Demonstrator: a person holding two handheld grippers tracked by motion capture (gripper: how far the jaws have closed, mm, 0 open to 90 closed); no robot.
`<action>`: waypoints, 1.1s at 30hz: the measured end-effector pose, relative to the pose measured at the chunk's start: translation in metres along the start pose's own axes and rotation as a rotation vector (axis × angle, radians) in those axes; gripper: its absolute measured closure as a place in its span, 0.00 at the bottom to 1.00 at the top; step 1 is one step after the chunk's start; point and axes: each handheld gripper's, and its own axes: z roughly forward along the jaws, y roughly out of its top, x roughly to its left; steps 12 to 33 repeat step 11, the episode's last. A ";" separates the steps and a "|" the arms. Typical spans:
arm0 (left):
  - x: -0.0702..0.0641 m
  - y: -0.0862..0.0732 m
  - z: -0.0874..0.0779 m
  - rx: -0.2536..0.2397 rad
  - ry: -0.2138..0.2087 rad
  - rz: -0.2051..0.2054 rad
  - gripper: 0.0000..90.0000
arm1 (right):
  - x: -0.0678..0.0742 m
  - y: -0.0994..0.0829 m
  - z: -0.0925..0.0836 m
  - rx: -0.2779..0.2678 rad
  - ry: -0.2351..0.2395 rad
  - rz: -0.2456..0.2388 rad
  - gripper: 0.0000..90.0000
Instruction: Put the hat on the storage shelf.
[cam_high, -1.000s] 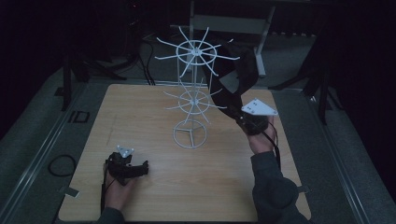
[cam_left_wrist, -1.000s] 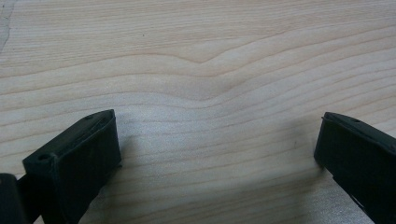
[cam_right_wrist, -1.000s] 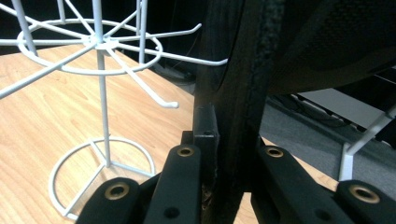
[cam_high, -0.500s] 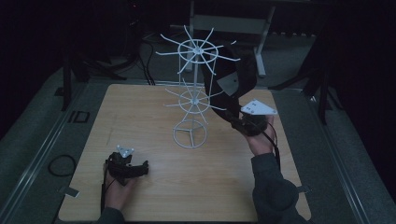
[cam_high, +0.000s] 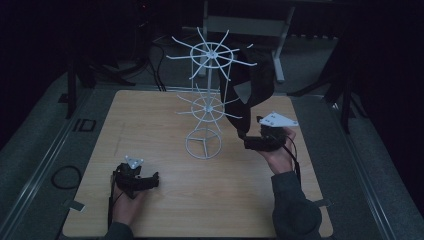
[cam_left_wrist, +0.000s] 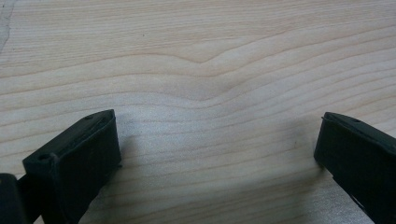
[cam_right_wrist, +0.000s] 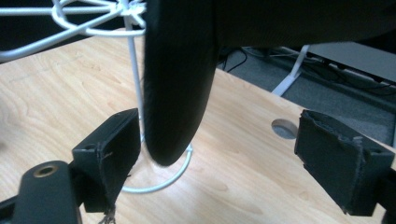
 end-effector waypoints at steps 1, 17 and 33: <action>0.000 0.000 0.000 0.000 0.000 0.000 0.00 | 0.000 0.000 0.000 0.000 0.000 0.000 0.16; 0.000 0.000 0.000 0.000 0.000 0.000 0.00 | 0.009 -0.009 -0.005 0.017 0.034 -0.002 0.15; 0.000 0.000 0.000 0.000 0.000 0.000 0.00 | 0.009 -0.009 -0.005 0.017 0.034 -0.002 0.15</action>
